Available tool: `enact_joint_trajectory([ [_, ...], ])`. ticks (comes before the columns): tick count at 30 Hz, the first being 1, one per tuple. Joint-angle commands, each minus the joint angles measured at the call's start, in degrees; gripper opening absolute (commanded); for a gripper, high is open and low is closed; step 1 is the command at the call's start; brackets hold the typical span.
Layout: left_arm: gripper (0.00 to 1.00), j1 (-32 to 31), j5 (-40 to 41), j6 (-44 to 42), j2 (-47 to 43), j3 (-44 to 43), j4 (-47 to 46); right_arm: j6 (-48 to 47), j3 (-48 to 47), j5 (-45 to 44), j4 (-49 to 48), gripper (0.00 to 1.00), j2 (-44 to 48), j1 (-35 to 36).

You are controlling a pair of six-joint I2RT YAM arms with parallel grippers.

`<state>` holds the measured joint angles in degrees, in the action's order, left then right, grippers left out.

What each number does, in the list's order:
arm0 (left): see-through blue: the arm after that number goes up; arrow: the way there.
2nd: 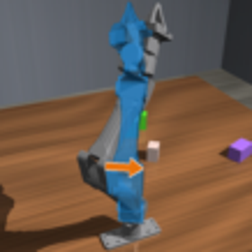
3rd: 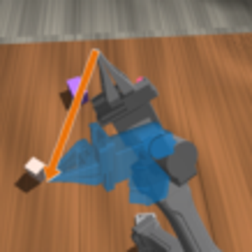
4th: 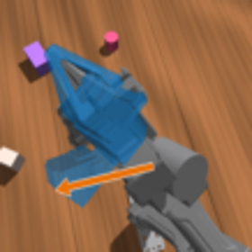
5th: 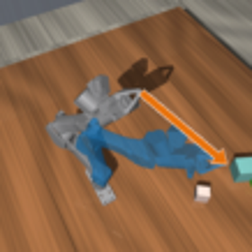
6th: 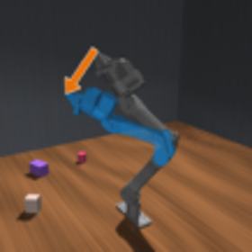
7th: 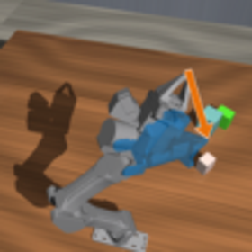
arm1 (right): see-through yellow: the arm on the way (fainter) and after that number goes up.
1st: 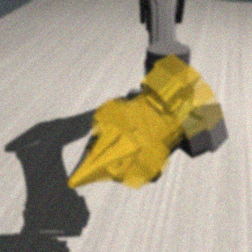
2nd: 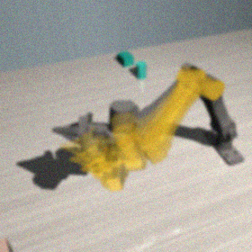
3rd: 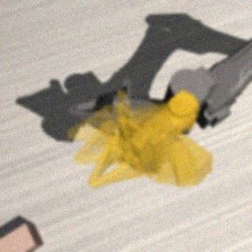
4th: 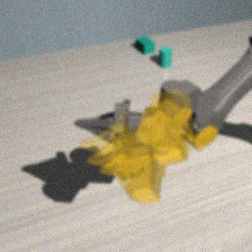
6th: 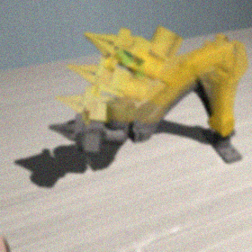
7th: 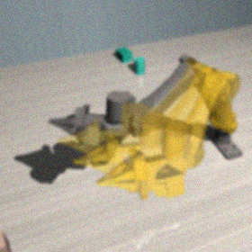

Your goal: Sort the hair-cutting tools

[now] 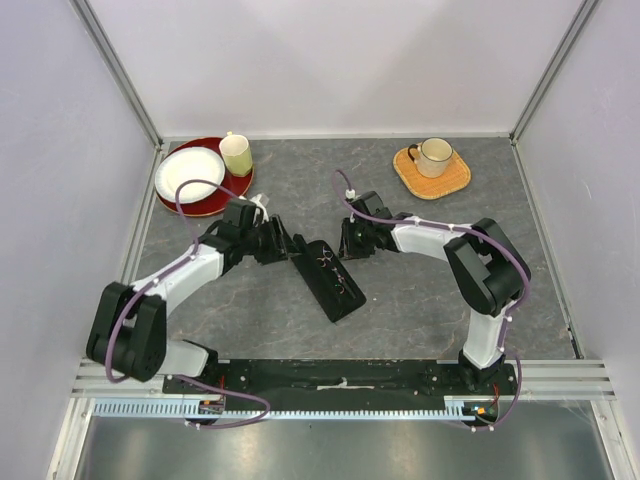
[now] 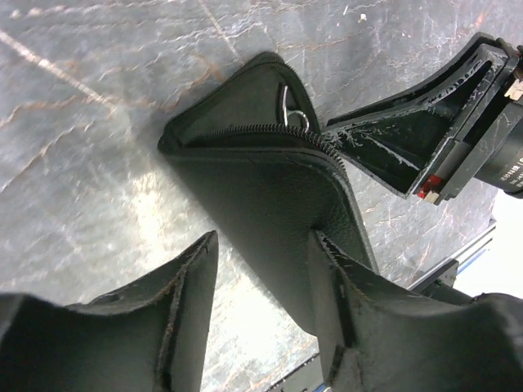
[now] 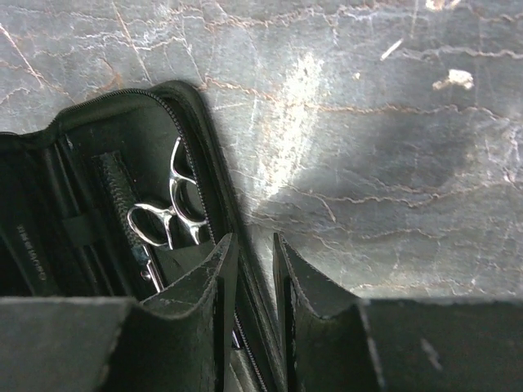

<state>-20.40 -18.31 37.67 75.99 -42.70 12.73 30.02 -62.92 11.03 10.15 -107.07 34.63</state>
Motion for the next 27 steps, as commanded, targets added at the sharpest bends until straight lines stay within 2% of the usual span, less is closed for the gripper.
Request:
enact_joint_trajectory([
  [1,0.58,-0.51,-6.12,-4.01,5.66,-3.00,-9.03,-0.76,-1.94,-1.00,3.38,0.33,-2.71,0.52],
  [4,0.62,-0.51,-6.74,-3.83,9.35,-4.58,-9.30,-0.14,-3.18,-4.07,4.69,0.37,-1.22,0.44],
  [10,0.65,-0.60,-9.55,-3.83,16.37,-7.92,-7.55,2.93,-3.44,-18.30,9.26,0.47,4.13,0.26],
  [13,0.66,-0.60,-9.65,-3.92,19.19,-10.20,-4.66,2.94,-2.65,-20.69,9.62,0.50,7.56,0.17],
  [18,0.65,-0.60,-7.10,-4.45,26.66,-14.86,3.69,-6.01,-2.92,-12.01,9.45,0.52,10.38,0.35],
  [19,0.64,-0.60,-7.44,-4.45,27.63,-16.09,4.05,-7.07,-2.65,-8.86,9.10,0.52,11.34,0.61],
  [27,0.58,-0.60,-10.70,-4.62,34.75,-23.48,4.93,-11.65,2.44,-1.01,8.22,0.52,14.16,4.30],
])
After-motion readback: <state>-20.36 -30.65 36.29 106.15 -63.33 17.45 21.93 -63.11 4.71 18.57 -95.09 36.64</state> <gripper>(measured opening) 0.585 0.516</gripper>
